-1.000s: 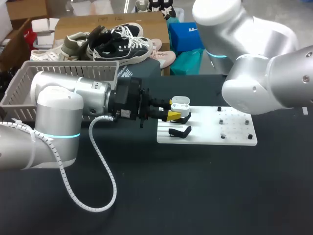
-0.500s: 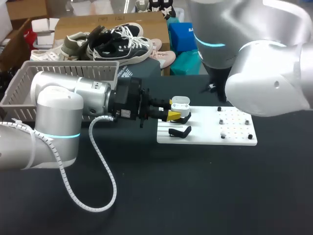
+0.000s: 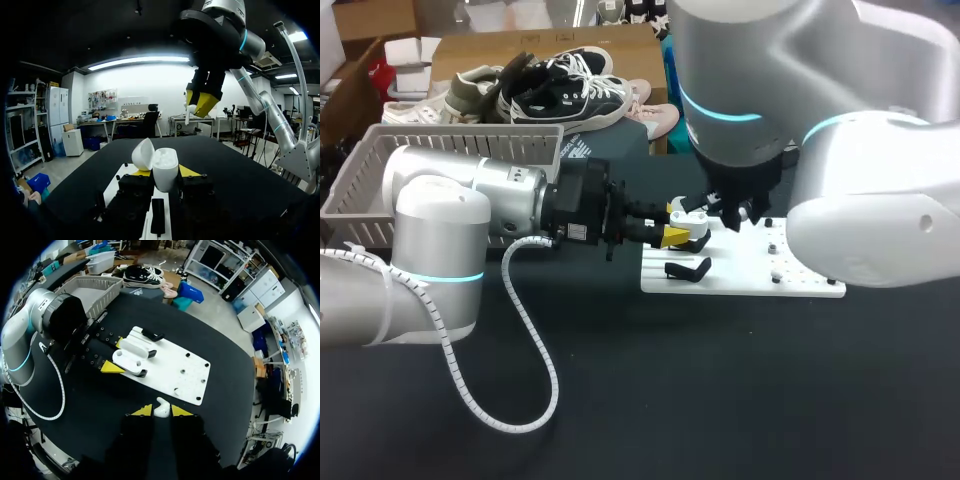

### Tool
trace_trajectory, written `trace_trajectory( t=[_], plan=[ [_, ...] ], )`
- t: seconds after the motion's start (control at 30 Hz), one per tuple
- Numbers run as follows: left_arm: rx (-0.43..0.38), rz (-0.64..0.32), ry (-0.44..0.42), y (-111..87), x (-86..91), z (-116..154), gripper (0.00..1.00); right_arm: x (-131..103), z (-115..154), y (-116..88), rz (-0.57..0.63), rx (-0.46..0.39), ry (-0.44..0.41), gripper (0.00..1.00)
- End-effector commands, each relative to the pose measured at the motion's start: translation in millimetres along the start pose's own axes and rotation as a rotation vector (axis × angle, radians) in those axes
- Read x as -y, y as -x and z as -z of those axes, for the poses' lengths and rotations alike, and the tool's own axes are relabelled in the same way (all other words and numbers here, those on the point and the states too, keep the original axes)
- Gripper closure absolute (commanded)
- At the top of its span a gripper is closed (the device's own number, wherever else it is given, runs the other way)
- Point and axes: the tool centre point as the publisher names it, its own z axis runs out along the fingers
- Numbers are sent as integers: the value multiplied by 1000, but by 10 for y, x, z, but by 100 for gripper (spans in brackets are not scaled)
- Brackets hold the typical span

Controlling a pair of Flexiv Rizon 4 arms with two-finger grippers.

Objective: Pick up each earbud case from the left stands, insert the matching earbuds, close the lid, and place the case in the box.

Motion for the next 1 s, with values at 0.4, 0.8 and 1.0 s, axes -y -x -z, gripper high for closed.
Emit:
trace_trajectory(
  t=[0.4,0.8,1.0],
  plan=[
    [0,0,0,-2,1,2,100,-74,56,37,-59,21,3,100],
    [0,0,0,-2,1,2,100,-214,169,205,-322,-115,-209,100],
    [0,0,0,-2,1,2,100,-208,95,129,-333,-163,-182,100]
  ],
)
